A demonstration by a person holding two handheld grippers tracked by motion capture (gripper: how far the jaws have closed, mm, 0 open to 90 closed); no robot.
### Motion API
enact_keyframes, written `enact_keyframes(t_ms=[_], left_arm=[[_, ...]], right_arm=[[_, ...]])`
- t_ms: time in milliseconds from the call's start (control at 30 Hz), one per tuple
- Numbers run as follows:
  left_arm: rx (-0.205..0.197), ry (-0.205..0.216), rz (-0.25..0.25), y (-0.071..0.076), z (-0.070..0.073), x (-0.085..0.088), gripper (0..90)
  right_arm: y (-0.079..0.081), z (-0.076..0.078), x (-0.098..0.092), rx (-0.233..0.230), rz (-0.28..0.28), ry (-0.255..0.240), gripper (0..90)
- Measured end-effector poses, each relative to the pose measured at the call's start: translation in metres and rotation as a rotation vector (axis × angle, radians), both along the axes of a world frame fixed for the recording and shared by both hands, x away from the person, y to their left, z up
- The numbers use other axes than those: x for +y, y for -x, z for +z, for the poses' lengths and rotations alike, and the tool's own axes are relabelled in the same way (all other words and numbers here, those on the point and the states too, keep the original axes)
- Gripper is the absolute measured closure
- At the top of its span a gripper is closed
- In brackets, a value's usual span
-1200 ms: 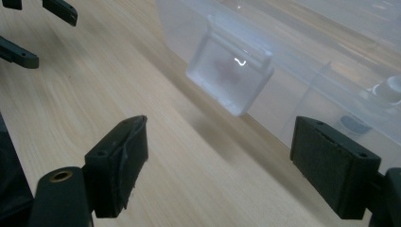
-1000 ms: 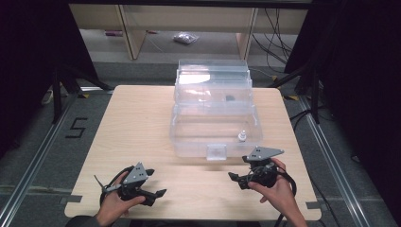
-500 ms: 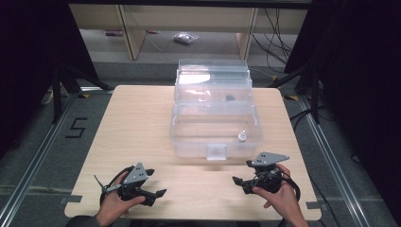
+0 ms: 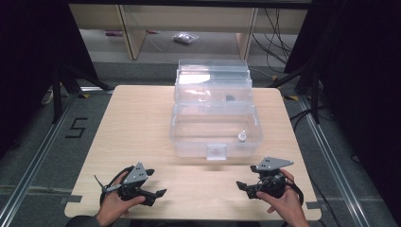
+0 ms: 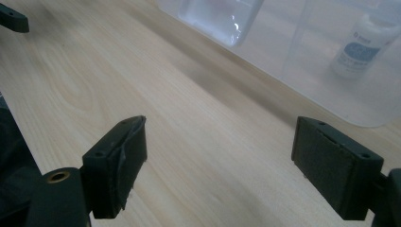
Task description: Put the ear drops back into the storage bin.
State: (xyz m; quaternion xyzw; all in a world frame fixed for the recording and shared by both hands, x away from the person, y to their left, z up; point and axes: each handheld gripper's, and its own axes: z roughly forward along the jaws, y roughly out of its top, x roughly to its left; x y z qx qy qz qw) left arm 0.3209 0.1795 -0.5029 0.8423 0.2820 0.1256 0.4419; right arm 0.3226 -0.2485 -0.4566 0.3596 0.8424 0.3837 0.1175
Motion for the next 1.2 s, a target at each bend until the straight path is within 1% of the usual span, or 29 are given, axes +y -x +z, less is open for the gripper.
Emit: enact_keyframes(t_ms=[33,100,133,167,200,267,300,333,367,400,433,467,500,533,567,600,633,667,733,833,867,900,967,1033,1067,1100,1133,1167,1200], left_arm=[[0.000,-0.002,0.000,0.000,0.000,0.000,14.9],[0.000,0.000,0.000,0.000,0.000,0.000,14.8],[-0.003,-0.007,-0.002,0.000,0.000,0.000,14.9],[0.000,0.000,0.000,0.000,0.000,0.000,14.9],[-0.003,-0.007,-0.002,0.000,0.000,0.000,14.9],[0.000,0.001,0.000,0.000,0.000,0.000,14.9],[0.000,0.000,0.000,0.000,0.000,0.000,14.8],[0.000,-0.001,-0.001,0.000,0.000,0.000,14.9],[-0.004,-0.011,-0.004,0.000,0.000,0.001,14.9],[-0.004,-0.011,-0.004,0.000,0.000,0.001,14.9],[-0.004,-0.011,-0.003,0.000,0.000,0.001,14.9],[0.000,0.000,0.000,0.000,0.000,0.000,14.9],[0.001,-0.001,-0.001,0.000,0.000,0.000,14.9],[-0.003,-0.011,-0.003,0.000,0.000,0.001,14.9],[-0.004,-0.011,-0.003,0.000,0.000,0.001,14.9],[-0.004,-0.010,-0.003,0.000,0.000,0.001,14.9],[-0.001,-0.004,-0.002,0.000,0.000,0.000,14.9],[0.000,-0.001,-0.001,0.000,0.000,0.000,14.9],[0.006,-0.004,-0.007,0.000,0.001,0.000,14.9],[0.005,-0.005,-0.008,0.000,0.001,0.000,14.9],[0.005,-0.005,-0.008,0.000,0.001,0.000,14.9],[0.005,-0.005,-0.007,0.000,0.001,0.000,14.9],[0.005,-0.006,-0.008,0.000,0.001,0.000,14.9],[0.006,-0.007,-0.009,0.000,0.001,0.000,14.9],[0.000,-0.005,-0.003,0.000,0.000,0.000,14.9],[0.000,-0.005,-0.003,0.000,0.000,0.000,14.8],[0.004,-0.007,-0.006,0.000,0.001,0.000,14.9],[0.000,-0.005,-0.003,0.000,0.000,0.000,14.9],[0.000,-0.005,-0.003,0.000,0.000,0.000,14.9]], right_arm=[[0.000,-0.001,0.000,0.009,0.009,0.001,19.4],[0.002,-0.003,-0.001,0.020,-0.002,0.005,18.3],[0.002,-0.004,-0.001,0.014,0.004,0.012,17.5],[0.003,-0.005,-0.001,0.025,0.000,0.015,17.3],[0.005,-0.005,0.000,0.046,-0.011,0.013,17.2],[0.004,-0.008,-0.003,0.022,0.009,0.028,16.3],[0.008,-0.008,-0.001,0.064,-0.019,0.021,16.4],[0.007,-0.010,-0.003,0.043,0.004,0.038,16.3],[0.008,-0.011,-0.003,0.044,-0.002,0.040,16.3],[0.007,-0.013,-0.004,0.023,0.012,0.047,16.3],[0.009,-0.012,-0.004,0.056,0.000,0.050,16.3],[0.008,-0.016,-0.004,0.021,0.016,0.044,16.3],[0.012,-0.014,-0.003,0.075,-0.018,0.038,16.3],[0.010,-0.015,-0.005,0.039,-0.002,0.045,16.3],[0.011,-0.016,-0.005,0.056,-0.019,0.041,16.3],[0.012,-0.015,-0.006,0.072,-0.016,0.058,16.3],[0.011,-0.018,-0.007,0.040,-0.019,0.052,16.3],[0.012,-0.017,-0.008,0.061,-0.015,0.056,16.3],[0.013,-0.018,-0.009,0.073,-0.024,0.066,16.3],[0.013,-0.022,-0.010,0.058,-0.036,0.078,16.3],[0.015,-0.021,-0.010,0.084,-0.045,0.073,16.3],[0.014,-0.023,-0.010,0.071,-0.038,0.080,16.3],[0.015,-0.025,-0.010,0.069,-0.037,0.085,16.3],[0.015,-0.025,-0.011,0.082,-0.034,0.097,16.3],[0.016,-0.026,-0.009,0.095,-0.046,0.089,16.3],[0.015,-0.027,-0.009,0.078,-0.040,0.088,16.3],[0.016,-0.027,-0.008,0.095,-0.047,0.081,16.3],[0.015,-0.028,-0.009,0.081,-0.035,0.090,16.3],[0.012,-0.029,-0.010,0.055,0.001,0.092,16.4]])
